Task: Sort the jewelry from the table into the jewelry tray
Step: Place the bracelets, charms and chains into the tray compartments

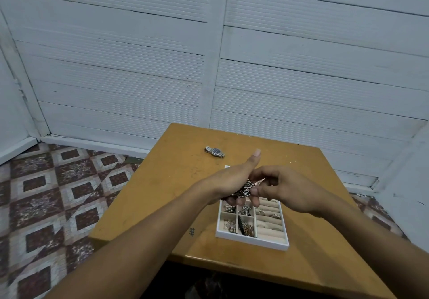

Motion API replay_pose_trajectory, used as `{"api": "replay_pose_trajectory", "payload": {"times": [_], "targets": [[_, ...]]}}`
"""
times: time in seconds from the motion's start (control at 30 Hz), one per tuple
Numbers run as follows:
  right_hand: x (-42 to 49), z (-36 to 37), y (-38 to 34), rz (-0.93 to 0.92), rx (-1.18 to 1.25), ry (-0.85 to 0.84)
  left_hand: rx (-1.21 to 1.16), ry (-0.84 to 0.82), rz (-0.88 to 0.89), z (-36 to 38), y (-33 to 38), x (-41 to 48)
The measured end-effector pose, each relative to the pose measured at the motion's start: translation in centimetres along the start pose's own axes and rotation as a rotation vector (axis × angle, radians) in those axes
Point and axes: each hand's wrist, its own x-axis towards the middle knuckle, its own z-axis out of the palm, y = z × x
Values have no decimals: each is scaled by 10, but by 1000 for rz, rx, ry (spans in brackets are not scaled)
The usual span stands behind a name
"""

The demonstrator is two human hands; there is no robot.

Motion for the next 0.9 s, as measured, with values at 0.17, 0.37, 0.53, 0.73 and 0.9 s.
{"api": "replay_pose_trajectory", "payload": {"times": [0.17,0.37,0.53,0.73,0.9], "targets": [[4,5,14,3,119,74,45,-33,-9,-1,-2,12],[10,2,28,13,236,136,20,-39,-62,-10,-5,28],[17,-3,38,33,300,119,13,-68,-90,-17,-9,39],[24,-2,46,49,302,110,29,-102,-63,-21,-11,47],[33,-12,53,55,353,172,-19,-113,-94,-32,-17,55]]}}
